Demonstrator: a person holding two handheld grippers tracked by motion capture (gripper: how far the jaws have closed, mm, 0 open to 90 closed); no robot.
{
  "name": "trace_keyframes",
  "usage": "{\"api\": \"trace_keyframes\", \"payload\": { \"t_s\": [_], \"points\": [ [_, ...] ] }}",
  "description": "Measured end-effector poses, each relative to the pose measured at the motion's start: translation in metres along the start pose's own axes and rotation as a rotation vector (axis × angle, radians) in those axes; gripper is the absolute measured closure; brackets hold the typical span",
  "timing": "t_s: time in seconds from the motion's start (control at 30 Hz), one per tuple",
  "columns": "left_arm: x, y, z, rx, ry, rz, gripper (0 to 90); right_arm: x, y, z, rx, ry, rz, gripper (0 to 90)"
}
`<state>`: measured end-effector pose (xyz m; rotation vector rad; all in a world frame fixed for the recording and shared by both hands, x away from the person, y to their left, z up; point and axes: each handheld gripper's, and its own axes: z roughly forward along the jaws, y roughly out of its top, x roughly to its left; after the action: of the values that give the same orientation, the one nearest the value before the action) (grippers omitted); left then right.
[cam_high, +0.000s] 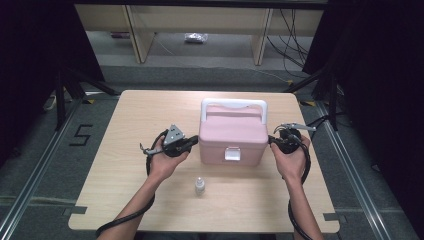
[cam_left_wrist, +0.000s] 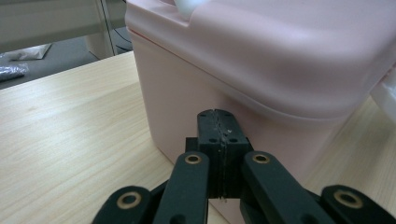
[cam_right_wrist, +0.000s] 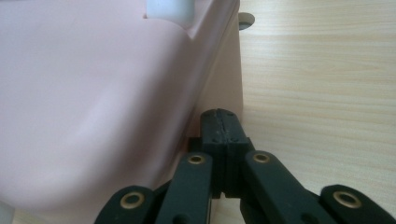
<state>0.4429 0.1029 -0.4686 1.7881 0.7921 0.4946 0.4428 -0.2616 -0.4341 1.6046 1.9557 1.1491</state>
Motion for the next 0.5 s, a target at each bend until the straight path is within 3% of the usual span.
{"api": "trace_keyframes", "payload": {
  "t_s": [0.37, 0.5],
  "points": [
    [0.010, -0.002, -0.011, 0.012, 0.024, -0.007, 89.6, 0.016, 0.002, 0.004, 0.022, 0.024, 0.023, 90.0],
    [0.019, -0.005, -0.023, 0.022, 0.042, -0.010, 89.6, 0.027, 0.004, 0.011, 0.025, 0.042, -0.010, 90.0]
  ]
}}
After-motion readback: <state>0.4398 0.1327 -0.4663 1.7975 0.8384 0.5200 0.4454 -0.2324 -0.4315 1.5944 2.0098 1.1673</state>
